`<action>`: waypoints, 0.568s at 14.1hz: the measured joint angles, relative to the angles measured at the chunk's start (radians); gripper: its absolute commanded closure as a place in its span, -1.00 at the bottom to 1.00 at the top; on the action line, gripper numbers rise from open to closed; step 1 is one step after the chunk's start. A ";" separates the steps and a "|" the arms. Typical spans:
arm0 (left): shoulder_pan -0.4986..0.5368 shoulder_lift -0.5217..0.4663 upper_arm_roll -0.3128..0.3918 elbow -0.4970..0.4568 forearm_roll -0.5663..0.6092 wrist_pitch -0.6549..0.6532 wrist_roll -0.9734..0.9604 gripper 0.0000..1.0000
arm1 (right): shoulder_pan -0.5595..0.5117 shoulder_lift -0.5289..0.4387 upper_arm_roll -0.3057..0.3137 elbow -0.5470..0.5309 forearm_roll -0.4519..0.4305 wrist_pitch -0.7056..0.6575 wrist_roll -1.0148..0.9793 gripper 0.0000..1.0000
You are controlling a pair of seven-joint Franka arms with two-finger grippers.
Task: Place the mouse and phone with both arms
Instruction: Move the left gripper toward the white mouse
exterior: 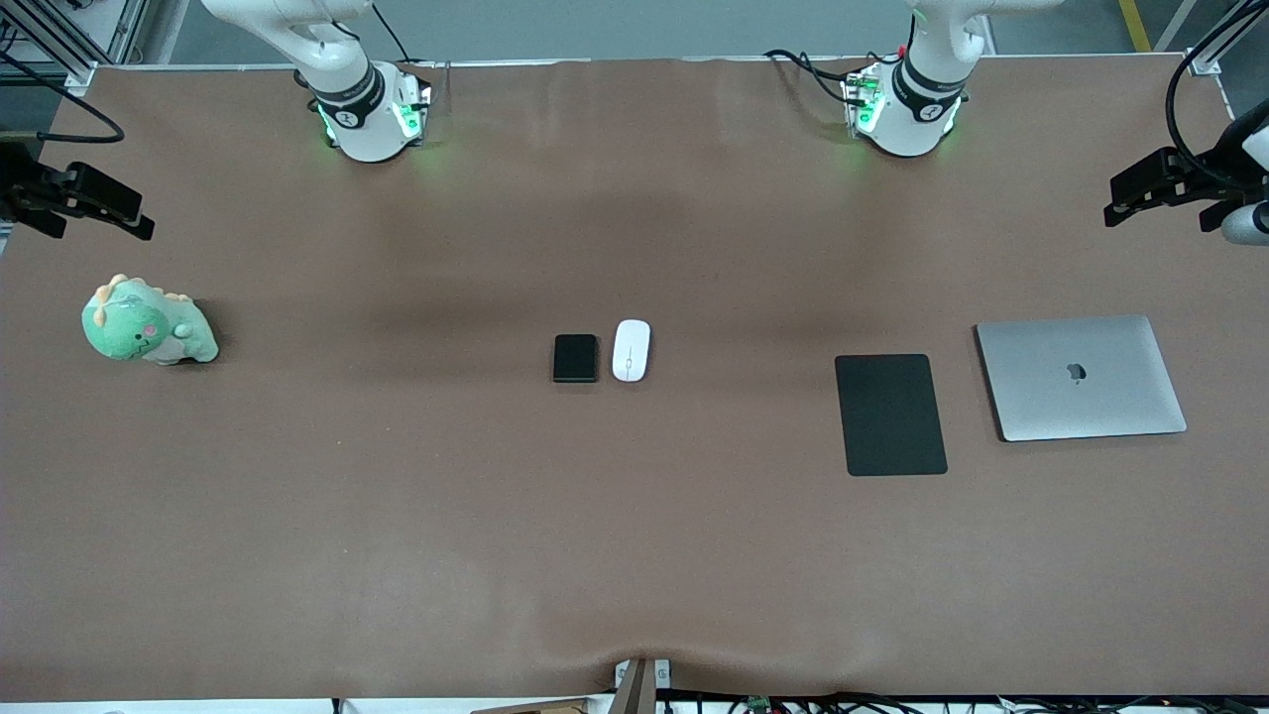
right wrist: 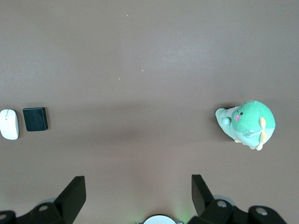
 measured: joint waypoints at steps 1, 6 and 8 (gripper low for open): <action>0.000 0.001 0.000 0.000 0.000 -0.002 0.001 -1.00 | 0.000 0.000 0.000 0.000 0.000 0.000 0.000 -1.00; -0.004 0.015 -0.001 0.000 0.000 -0.007 0.003 -1.00 | 0.000 0.000 0.000 0.000 0.005 0.002 0.000 -1.00; -0.007 0.026 -0.005 0.000 0.000 -0.007 0.003 -1.00 | 0.000 0.000 -0.001 0.000 0.005 0.003 0.000 -1.00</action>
